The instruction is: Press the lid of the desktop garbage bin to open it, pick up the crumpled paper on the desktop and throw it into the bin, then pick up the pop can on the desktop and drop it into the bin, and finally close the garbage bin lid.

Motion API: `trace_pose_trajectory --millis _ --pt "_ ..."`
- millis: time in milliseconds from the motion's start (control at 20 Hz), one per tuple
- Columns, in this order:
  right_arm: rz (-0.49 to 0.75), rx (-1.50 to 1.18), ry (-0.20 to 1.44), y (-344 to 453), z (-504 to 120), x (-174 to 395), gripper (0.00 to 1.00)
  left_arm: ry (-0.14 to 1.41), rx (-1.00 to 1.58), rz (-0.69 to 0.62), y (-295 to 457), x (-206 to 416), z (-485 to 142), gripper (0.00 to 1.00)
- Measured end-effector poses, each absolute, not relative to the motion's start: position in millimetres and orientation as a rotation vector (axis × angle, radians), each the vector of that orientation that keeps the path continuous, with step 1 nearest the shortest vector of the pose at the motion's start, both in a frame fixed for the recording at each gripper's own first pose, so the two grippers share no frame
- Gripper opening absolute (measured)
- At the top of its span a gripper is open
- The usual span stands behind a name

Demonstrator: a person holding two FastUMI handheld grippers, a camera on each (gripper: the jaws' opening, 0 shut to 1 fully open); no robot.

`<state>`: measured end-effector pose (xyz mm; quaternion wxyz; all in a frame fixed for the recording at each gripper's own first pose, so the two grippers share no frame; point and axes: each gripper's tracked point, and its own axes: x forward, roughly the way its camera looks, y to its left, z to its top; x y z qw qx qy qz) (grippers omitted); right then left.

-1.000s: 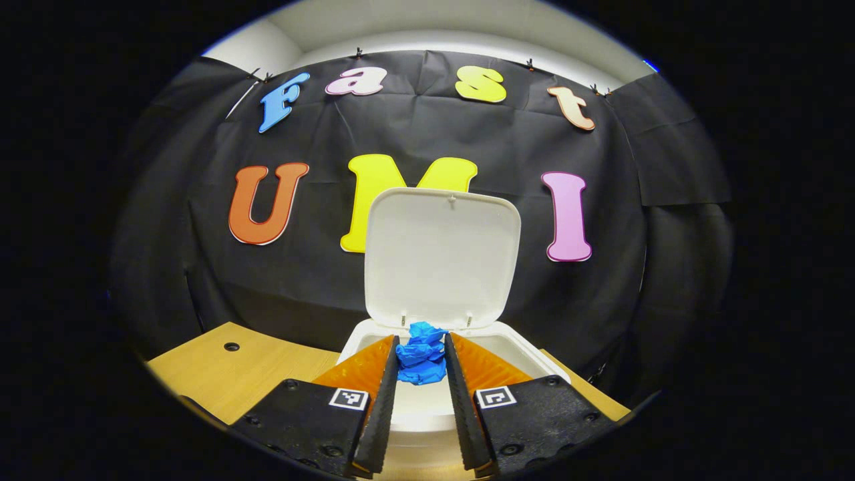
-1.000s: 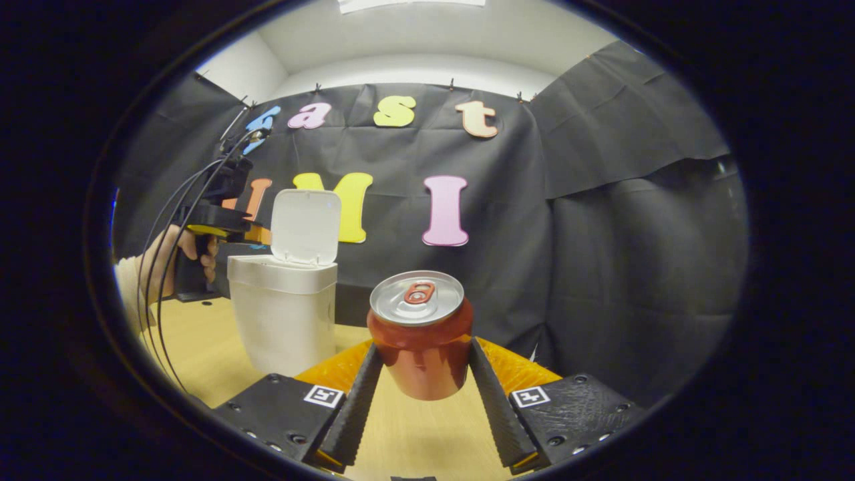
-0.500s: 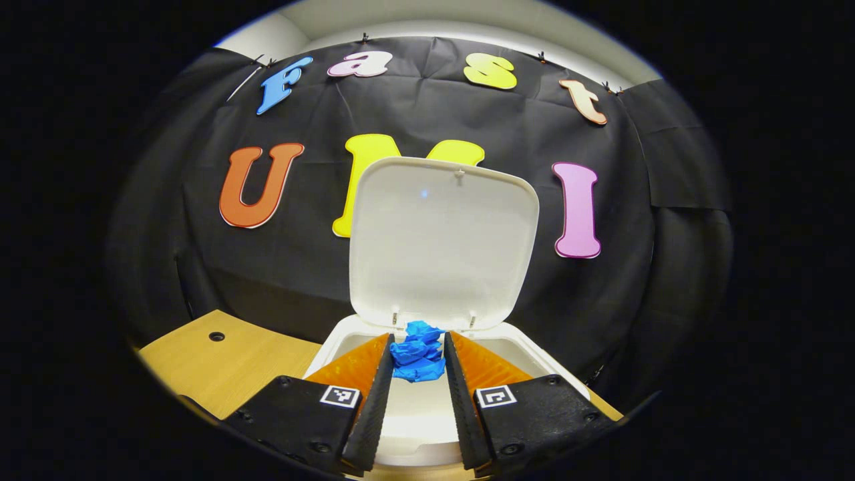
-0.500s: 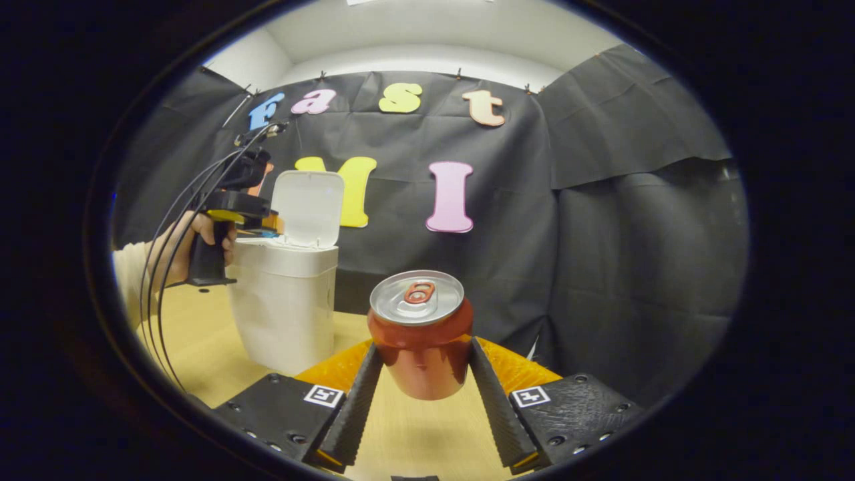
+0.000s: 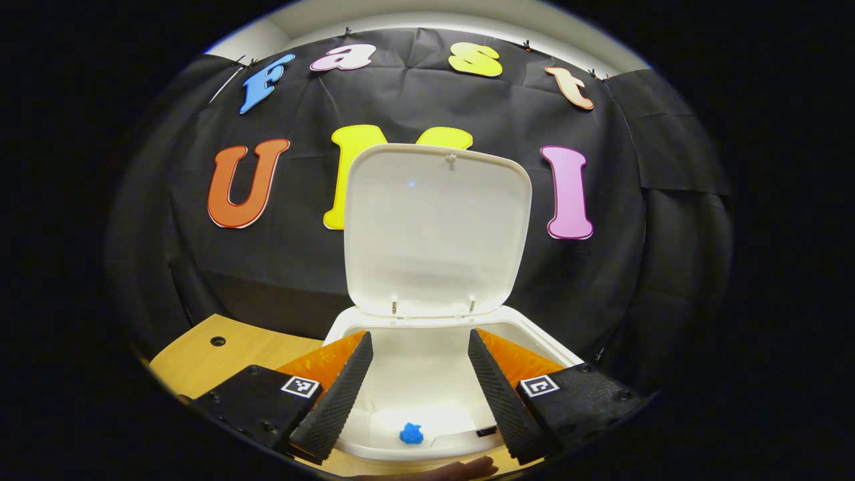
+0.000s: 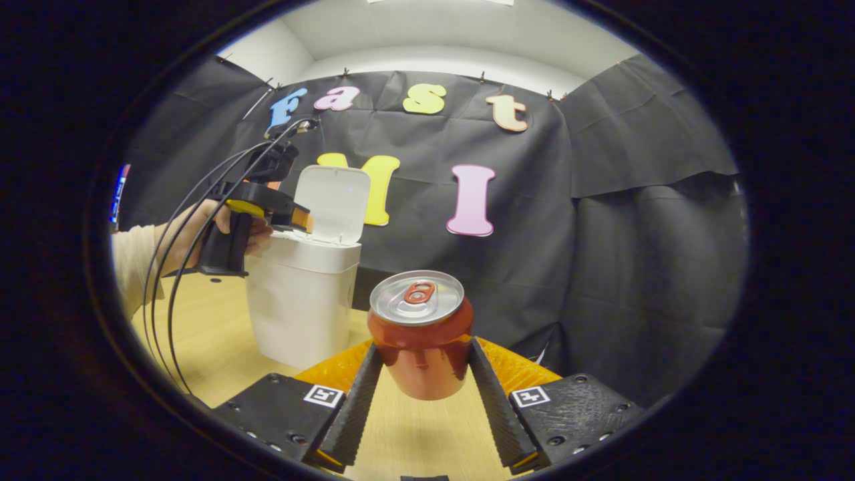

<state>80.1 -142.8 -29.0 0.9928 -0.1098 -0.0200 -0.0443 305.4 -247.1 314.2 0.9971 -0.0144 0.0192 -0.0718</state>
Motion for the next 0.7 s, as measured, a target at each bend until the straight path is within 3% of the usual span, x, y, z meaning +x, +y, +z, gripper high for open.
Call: trace_pose_trajectory --millis 400,700 --pt "-0.111 -0.217 -0.034 -133.0 -35.5 88.6 0.76 0.009 -0.030 -0.155 -216.2 261.1 315.4 0.96" --pt "-0.089 -0.191 -0.024 -123.9 -40.1 94.0 0.76 -0.013 0.014 -0.070 -161.8 212.1 301.9 0.96"
